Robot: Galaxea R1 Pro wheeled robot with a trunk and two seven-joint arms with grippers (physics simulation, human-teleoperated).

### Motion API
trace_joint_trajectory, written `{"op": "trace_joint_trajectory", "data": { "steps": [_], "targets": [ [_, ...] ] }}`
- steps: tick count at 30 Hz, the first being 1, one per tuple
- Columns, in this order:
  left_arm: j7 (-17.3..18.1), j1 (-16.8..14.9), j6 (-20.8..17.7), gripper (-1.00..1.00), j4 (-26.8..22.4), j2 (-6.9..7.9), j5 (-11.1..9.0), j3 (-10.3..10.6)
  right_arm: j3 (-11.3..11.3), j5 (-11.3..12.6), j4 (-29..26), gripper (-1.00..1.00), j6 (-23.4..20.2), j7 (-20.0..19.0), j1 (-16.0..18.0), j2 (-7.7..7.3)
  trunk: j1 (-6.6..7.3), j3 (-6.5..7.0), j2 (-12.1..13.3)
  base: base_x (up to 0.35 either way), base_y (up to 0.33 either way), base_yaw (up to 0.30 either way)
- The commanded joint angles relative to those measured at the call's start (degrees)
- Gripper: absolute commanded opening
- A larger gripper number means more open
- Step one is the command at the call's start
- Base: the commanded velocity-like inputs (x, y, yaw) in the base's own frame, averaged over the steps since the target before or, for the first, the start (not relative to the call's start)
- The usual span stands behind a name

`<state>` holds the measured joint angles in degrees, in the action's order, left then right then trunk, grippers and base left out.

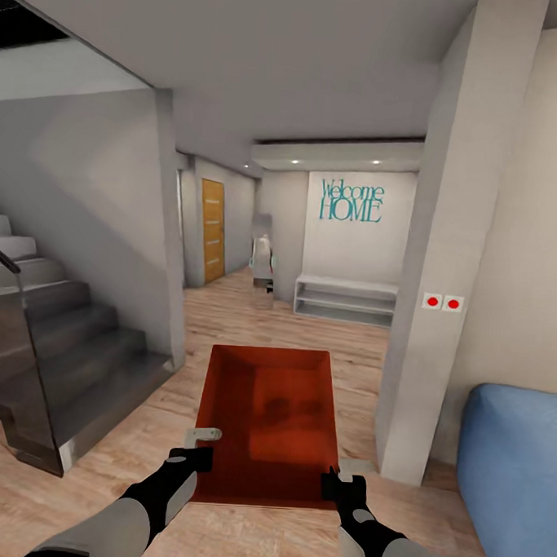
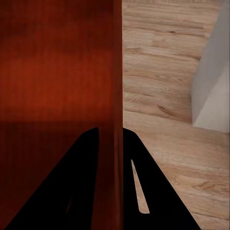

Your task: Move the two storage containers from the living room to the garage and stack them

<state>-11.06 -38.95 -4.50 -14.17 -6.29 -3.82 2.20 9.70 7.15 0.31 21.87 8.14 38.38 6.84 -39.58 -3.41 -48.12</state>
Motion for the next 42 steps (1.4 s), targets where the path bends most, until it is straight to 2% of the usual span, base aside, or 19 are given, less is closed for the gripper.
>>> {"op": "trace_joint_trajectory", "data": {
  "steps": [1,42],
  "targets": [
    [-0.6,-0.1,-0.4,-1.00,-0.2,0.05,-0.6,-4.0,-1.8,1.6,0.0,-1.00,0.5,0.4,0.0,-0.13,-0.04,-0.09,-0.1,0.322,0.000,0.000],
    [-0.7,-0.1,-0.4,-1.00,-0.2,0.05,-0.6,-4.0,-1.8,1.4,0.0,-1.00,0.5,0.3,0.0,-0.16,-0.04,-0.09,-0.1,0.322,0.000,0.000]
  ]
}}
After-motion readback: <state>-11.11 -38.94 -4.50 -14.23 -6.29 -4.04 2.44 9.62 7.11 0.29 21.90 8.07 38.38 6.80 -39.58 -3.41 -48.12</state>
